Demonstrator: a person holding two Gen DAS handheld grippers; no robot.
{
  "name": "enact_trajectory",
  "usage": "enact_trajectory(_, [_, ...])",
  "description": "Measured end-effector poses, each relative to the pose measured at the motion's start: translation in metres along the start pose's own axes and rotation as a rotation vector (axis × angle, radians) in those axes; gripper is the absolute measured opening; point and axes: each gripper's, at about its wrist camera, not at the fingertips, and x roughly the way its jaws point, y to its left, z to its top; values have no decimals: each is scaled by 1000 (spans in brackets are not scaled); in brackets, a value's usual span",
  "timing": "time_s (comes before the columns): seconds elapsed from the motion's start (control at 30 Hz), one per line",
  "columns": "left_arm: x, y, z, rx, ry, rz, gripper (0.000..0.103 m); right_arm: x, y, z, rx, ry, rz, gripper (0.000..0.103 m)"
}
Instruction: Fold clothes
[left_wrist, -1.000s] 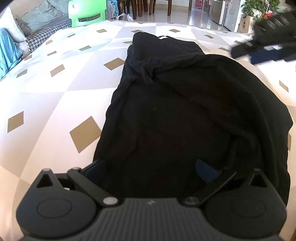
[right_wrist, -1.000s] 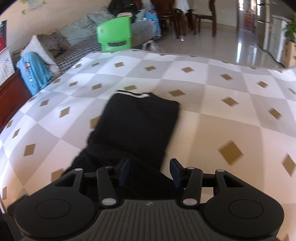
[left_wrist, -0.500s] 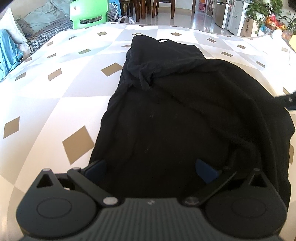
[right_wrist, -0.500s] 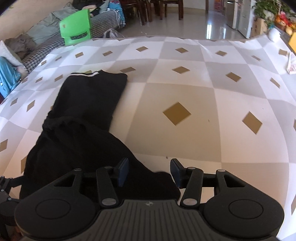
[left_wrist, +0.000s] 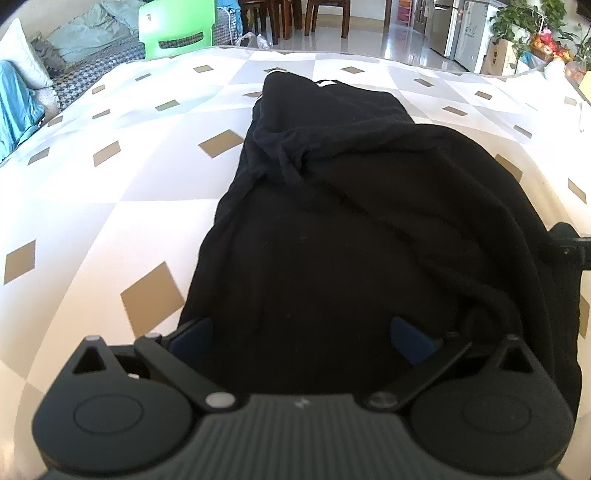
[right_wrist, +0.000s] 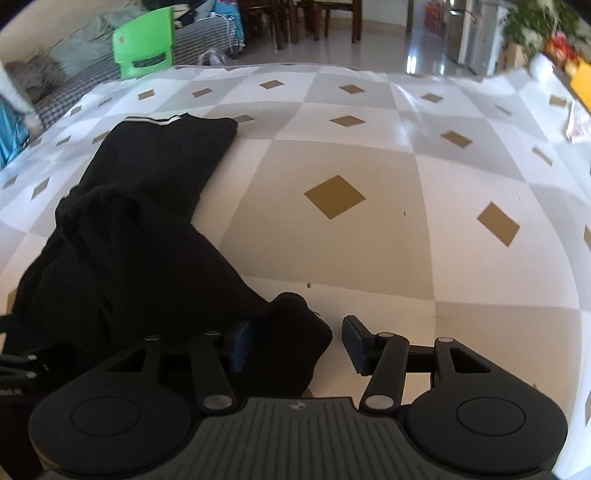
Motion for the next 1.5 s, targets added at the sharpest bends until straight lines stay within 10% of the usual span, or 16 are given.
enact_trajectory(0.3, [-12, 1, -7, -22, 52, 50, 103, -11, 9, -7, 24, -32, 10, 8])
enact_trajectory(0.7, [-37, 46, -5, -129, 70, 105, 103, -69, 23, -13, 123, -167, 158, 7])
enact_trajectory(0.87, [12, 33, 18, -204, 70, 131, 103, -91, 54, -23, 76, -185, 260, 7])
enact_trajectory(0.97, [-21, 91, 13, -238, 64, 142, 103, -100, 76, -30, 37, -189, 315, 7])
enact_trajectory(1.5, [-104, 156, -20, -353, -115, 212, 103, -110, 202, -65, -209, -115, 618, 7])
